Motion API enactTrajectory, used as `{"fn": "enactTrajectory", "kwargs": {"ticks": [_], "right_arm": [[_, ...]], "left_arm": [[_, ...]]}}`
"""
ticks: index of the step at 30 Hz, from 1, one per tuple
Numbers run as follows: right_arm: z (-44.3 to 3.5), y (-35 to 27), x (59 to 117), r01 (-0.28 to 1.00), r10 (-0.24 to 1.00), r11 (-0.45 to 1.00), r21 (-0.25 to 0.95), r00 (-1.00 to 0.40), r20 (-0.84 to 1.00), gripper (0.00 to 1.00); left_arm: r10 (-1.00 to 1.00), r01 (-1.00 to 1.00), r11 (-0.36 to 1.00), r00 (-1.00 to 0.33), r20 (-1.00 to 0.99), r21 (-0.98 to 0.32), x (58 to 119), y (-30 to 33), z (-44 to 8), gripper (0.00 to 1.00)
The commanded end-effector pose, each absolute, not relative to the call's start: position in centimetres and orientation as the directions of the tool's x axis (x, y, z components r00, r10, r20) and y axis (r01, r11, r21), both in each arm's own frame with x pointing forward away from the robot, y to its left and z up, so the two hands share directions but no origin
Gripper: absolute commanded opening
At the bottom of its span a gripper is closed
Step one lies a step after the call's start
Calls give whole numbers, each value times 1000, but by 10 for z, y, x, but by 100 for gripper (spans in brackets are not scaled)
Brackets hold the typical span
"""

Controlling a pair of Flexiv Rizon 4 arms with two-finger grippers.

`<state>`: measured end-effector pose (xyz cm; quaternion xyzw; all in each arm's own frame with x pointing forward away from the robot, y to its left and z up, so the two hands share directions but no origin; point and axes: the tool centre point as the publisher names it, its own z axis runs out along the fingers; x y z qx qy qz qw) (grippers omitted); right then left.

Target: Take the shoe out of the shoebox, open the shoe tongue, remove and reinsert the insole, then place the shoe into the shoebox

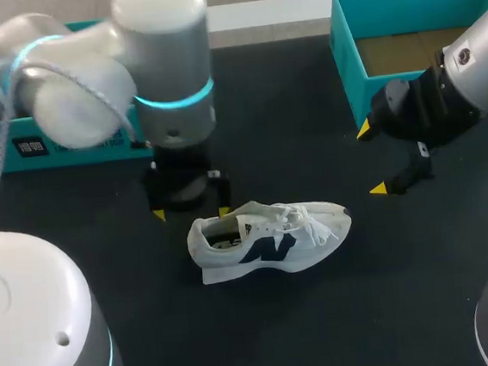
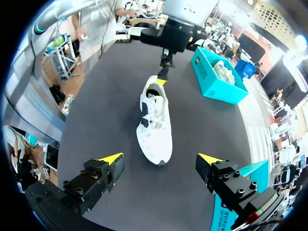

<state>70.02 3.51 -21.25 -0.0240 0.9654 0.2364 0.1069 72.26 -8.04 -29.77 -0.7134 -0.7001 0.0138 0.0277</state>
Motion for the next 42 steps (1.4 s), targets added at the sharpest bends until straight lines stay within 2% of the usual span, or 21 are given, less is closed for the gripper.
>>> {"fn": "enactTrajectory", "kwargs": {"ticks": [1, 2, 16, 22, 28, 34, 42], "right_arm": [[-214, 37, 700, -95, 6, 889, 448, -976, -219, 100], [-214, 37, 700, -95, 6, 889, 448, -976, -219, 100], [-214, 37, 700, -95, 6, 889, 448, -976, -219, 100], [-214, 37, 700, -95, 6, 889, 448, -976, -219, 100], [-214, 37, 700, -95, 6, 889, 448, -976, -219, 100], [-214, 37, 700, -95, 6, 889, 448, -976, -219, 100], [-214, 37, 700, -95, 6, 889, 448, -976, -219, 100]], "left_arm": [[953, 963, 148, -199, -227, -224, 721, -43, -277, 100], [944, 947, 141, -217, -250, -288, 719, -42, -276, 100], [944, 947, 141, -217, -250, -288, 719, -42, -276, 100], [833, 802, 333, -496, -244, -496, 728, -22, -283, 100], [673, 632, 474, -709, -210, -613, 731, -4, -283, 100], [546, 493, 534, -821, -165, -687, 728, 8, -290, 100], [456, 393, 560, -881, -124, -729, 716, 26, -302, 100]]}}
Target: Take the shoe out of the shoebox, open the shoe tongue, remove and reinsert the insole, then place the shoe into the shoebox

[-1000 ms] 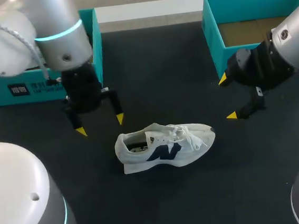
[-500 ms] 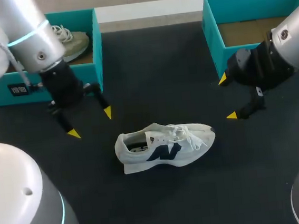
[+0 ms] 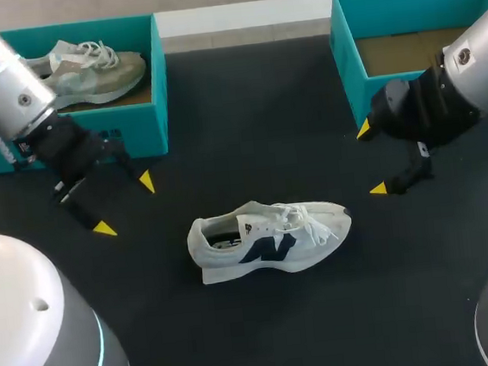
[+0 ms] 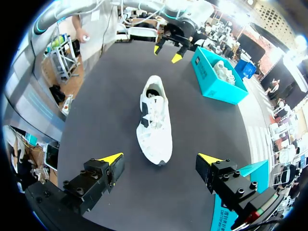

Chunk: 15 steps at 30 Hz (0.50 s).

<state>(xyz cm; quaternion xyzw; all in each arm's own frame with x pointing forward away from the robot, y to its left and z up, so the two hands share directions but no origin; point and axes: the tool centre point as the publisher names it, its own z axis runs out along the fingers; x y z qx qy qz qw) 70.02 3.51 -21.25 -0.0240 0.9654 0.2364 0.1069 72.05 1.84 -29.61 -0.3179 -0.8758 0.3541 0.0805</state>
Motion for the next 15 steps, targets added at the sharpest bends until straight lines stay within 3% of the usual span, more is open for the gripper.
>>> {"fn": "enactTrajectory", "kwargs": {"ticks": [1, 15], "right_arm": [[-214, 37, 700, -95, 6, 889, 448, -976, -219, 100], [-214, 37, 700, -95, 6, 889, 448, -976, -219, 100]], "left_arm": [[456, 393, 560, -881, -124, -729, 716, 26, -302, 100], [406, 344, 577, -908, -105, -741, 715, 24, -309, 100]]}}
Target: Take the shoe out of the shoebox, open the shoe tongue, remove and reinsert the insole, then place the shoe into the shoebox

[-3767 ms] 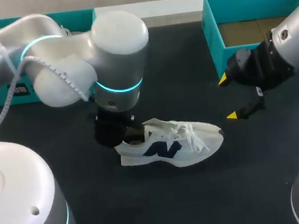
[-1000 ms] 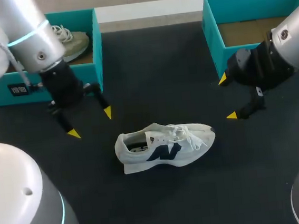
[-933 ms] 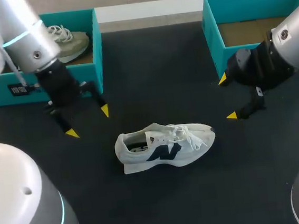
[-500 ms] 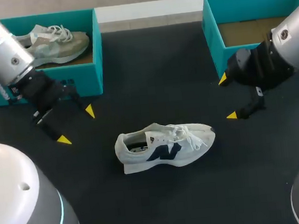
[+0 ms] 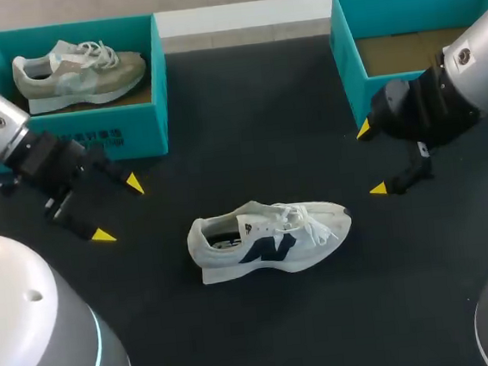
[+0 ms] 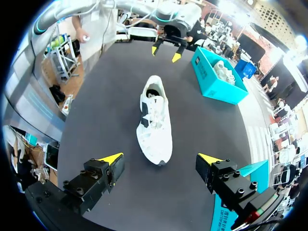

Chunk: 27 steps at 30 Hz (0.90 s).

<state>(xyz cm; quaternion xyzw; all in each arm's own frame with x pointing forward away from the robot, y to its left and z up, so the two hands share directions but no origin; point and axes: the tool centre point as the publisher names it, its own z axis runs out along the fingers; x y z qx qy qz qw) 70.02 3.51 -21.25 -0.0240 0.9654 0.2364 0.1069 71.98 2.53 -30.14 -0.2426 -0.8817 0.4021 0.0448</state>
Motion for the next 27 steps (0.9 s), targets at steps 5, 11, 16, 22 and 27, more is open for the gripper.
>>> {"fn": "enactTrajectory", "kwargs": {"ticks": [5, 11, 16, 22, 27], "right_arm": [[-214, 37, 700, -95, 6, 889, 448, -976, -219, 100], [-214, 37, 700, -95, 6, 889, 448, -976, -219, 100], [-214, 37, 700, -95, 6, 889, 448, -976, -219, 100], [-214, 37, 700, -95, 6, 889, 448, -976, -219, 100], [-214, 37, 700, -95, 6, 889, 448, -976, -219, 100]], "left_arm": [[185, 144, 533, -981, -51, -834, 710, 21, -331, 100], [38, 74, 450, -997, -64, -890, 704, 22, -345, 100], [-11, 21, 411, -1000, -28, -911, 701, 22, -354, 100], [-55, -17, 398, -998, -5, -917, 695, 23, -362, 100], [-55, -23, 394, -998, 1, -919, 692, 21, -369, 100]]}}
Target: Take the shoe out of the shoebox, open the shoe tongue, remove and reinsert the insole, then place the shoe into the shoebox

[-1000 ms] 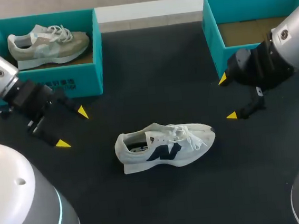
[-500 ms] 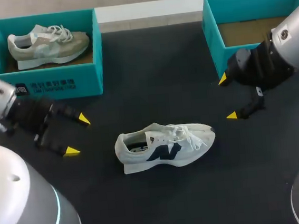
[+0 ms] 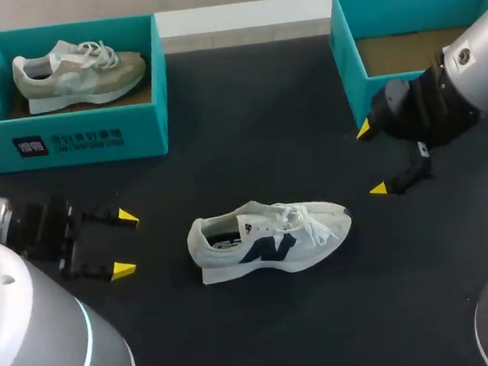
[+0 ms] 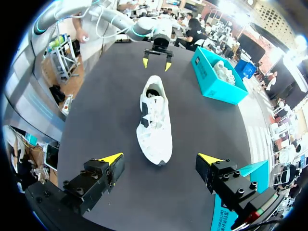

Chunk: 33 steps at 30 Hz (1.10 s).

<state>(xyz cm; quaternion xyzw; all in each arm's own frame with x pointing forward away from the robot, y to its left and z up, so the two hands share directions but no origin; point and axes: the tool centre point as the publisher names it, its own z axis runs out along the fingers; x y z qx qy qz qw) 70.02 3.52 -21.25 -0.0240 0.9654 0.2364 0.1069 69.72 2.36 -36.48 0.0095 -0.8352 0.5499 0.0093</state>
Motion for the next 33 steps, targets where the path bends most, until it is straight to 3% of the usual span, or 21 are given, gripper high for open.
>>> {"fn": "enactTrajectory", "kwargs": {"ticks": [1, 22, 33], "right_arm": [[-214, 37, 700, -95, 6, 889, 448, -976, -219, 100], [-214, 37, 700, -95, 6, 889, 448, -976, -219, 100], [-214, 37, 700, -95, 6, 889, 448, -976, -219, 100]], "left_arm": [[-50, -15, 394, -999, -5, -919, 692, 21, -370, 100], [-50, -15, 394, -999, -5, -919, 692, 21, -370, 100], [-35, 27, 389, -998, -44, -921, 689, -23, -388, 100]]}}
